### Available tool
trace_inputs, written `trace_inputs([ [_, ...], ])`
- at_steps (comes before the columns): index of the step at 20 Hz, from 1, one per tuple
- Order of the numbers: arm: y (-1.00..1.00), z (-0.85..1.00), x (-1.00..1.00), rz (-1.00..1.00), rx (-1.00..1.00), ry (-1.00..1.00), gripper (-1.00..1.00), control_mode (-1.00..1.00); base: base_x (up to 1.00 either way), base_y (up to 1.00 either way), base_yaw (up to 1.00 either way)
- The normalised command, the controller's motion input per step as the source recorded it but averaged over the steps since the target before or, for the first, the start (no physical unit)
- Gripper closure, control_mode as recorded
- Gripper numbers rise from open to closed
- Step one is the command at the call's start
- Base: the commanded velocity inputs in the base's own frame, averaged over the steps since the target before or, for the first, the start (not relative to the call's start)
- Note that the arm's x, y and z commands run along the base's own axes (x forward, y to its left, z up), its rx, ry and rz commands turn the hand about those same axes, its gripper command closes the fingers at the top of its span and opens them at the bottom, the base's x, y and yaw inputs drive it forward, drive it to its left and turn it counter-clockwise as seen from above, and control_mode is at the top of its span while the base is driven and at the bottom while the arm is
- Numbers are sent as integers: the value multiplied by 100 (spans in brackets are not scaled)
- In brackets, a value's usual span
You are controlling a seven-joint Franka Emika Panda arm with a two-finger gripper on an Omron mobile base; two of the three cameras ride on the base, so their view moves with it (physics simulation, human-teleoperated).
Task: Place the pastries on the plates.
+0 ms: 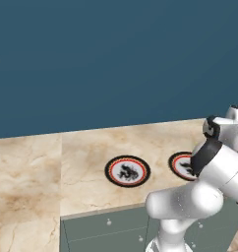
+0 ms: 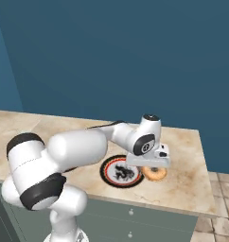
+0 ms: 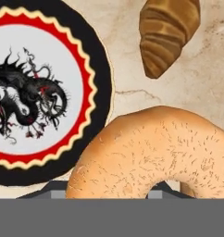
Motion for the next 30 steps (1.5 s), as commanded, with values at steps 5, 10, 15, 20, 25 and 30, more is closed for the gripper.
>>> trace_inputs([
  [5,68,0,0,0,-6,0,100,-100,0,0,0],
  [10,38,0,0,0,-2,0,100,-100,0,0,0],
  [15,2,0,0,0,0,0,100,-100,0,0,0],
  [20,7,1,3,0,0,0,100,-100,0,0,0],
  [25,21,5,3,0,0,0,100,-100,0,0,0],
  [30,18,0,3,0,0,0,100,-100,0,0,0],
])
